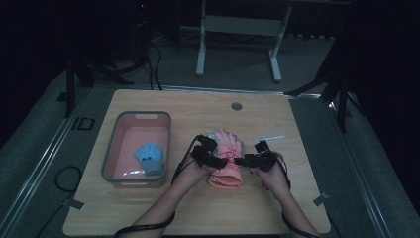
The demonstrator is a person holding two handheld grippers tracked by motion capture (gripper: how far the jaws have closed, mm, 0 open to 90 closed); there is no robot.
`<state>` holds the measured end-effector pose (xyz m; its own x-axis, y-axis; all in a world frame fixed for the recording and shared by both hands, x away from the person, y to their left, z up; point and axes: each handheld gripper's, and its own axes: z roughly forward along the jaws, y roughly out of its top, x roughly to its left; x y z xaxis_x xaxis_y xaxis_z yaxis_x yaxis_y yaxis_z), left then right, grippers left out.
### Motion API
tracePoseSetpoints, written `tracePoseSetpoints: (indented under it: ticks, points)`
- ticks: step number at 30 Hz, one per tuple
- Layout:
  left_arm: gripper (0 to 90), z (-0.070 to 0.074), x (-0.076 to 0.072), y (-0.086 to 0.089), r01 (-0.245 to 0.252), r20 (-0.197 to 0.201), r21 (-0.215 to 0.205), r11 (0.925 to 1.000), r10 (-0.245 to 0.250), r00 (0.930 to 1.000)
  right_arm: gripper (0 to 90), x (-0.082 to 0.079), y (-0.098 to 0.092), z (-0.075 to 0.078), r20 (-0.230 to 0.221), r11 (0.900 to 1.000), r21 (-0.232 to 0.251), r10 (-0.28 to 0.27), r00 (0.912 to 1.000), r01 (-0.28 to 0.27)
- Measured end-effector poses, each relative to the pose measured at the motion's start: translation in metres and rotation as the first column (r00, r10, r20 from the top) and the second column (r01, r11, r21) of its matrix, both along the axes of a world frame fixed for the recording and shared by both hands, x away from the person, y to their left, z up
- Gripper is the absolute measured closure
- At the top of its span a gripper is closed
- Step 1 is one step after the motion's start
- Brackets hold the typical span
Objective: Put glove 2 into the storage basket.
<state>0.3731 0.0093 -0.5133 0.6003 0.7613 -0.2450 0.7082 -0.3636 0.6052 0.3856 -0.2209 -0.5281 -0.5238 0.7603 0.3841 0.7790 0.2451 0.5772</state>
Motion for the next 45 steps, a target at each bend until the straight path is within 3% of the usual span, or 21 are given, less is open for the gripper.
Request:
tracePoseSetpoints:
  ticks: [1, 2, 3, 9, 11, 13, 14, 15, 17, 20, 25, 28, 34, 45]
  points:
    - [30.6, -0.008, 0.003, 0.003, 0.003, -0.040, -0.029, 0.9996, -0.005, 0.9992, 37.5, 0.001, 0.001, -0.002, -0.023, 1.000, -0.001, -0.003, 0.9997, 0.003]
    - [32.6, -0.011, 0.005, 0.004, 0.016, -0.064, -0.057, 0.9983, -0.020, 0.9978, 39.2, 0.006, 0.001, -0.009, -0.082, 1.000, 0.027, -0.008, 0.9966, 0.010]
    - [36.9, -0.012, 0.007, 0.005, 0.021, -0.083, -0.076, 0.9969, -0.027, 0.9961, 42.6, 0.008, 0.001, -0.010, -0.100, 0.999, 0.045, -0.002, 0.9949, 0.007]
    - [43.1, -0.018, 0.013, 0.006, 0.015, -0.154, -0.125, 0.9921, -0.034, 0.9874, 51.7, 0.009, 0.001, -0.015, -0.123, 0.996, 0.084, 0.006, 0.9924, 0.004]
    - [50.6, -0.018, 0.013, 0.005, 0.033, -0.137, -0.119, 0.9923, -0.050, 0.9893, 60.8, 0.008, 0.003, -0.016, -0.101, 0.996, 0.092, 0.012, 0.9949, -0.003]
    - [60.2, -0.014, 0.009, 0.000, 0.063, -0.086, -0.100, 0.9930, -0.072, 0.9937, 70.6, 0.006, 0.006, -0.014, -0.081, 0.996, 0.084, 0.018, 0.9966, -0.011]
    - [63.0, -0.014, 0.009, 0.000, 0.063, -0.086, -0.100, 0.9930, -0.072, 0.9937, 70.6, 0.006, 0.006, -0.014, -0.081, 0.996, 0.084, 0.018, 0.9966, -0.011]
    - [65.4, -0.012, 0.007, 0.000, 0.063, -0.078, -0.103, 0.9928, -0.071, 0.9944, 74.5, 0.002, 0.010, -0.010, -0.047, 0.999, 0.048, 0.017, 0.9987, -0.015]
    - [68.1, -0.010, 0.007, 0.002, 0.055, -0.085, -0.112, 0.9922, -0.065, 0.9942, 76.4, 0.000, 0.012, -0.007, -0.034, 0.999, 0.047, 0.008, 0.9994, -0.007]
    - [69.2, -0.007, 0.006, 0.004, 0.041, -0.089, -0.129, 0.9908, -0.053, 0.9946, 77.5, -0.003, 0.012, -0.003, -0.029, 0.998, 0.064, -0.006, 0.9996, 0.008]
    - [70.3, 0.012, 0.000, 0.007, 0.044, -0.045, -0.093, 0.9947, -0.049, 0.9978, 78.0, -0.006, 0.018, 0.010, 0.024, 0.999, 0.044, 0.007, 0.9997, -0.008]
    - [70.4, 0.019, -0.002, 0.009, 0.044, -0.036, -0.088, 0.9952, -0.047, 0.9982, 78.1, -0.006, 0.019, 0.016, 0.022, 0.998, 0.059, 0.007, 0.9997, -0.008]
    - [70.2, 0.043, -0.007, 0.022, 0.044, -0.009, -0.099, 0.9941, -0.045, 0.9990, 78.0, -0.009, 0.028, 0.040, 0.057, 0.997, 0.077, 0.019, 0.9982, -0.023]
    - [70.2, 0.083, -0.015, 0.048, 0.048, 0.049, -0.070, 0.9964, -0.045, 0.9978, 78.0, -0.012, 0.054, 0.078, 0.108, 0.995, 0.073, 0.061, 0.9922, -0.069]
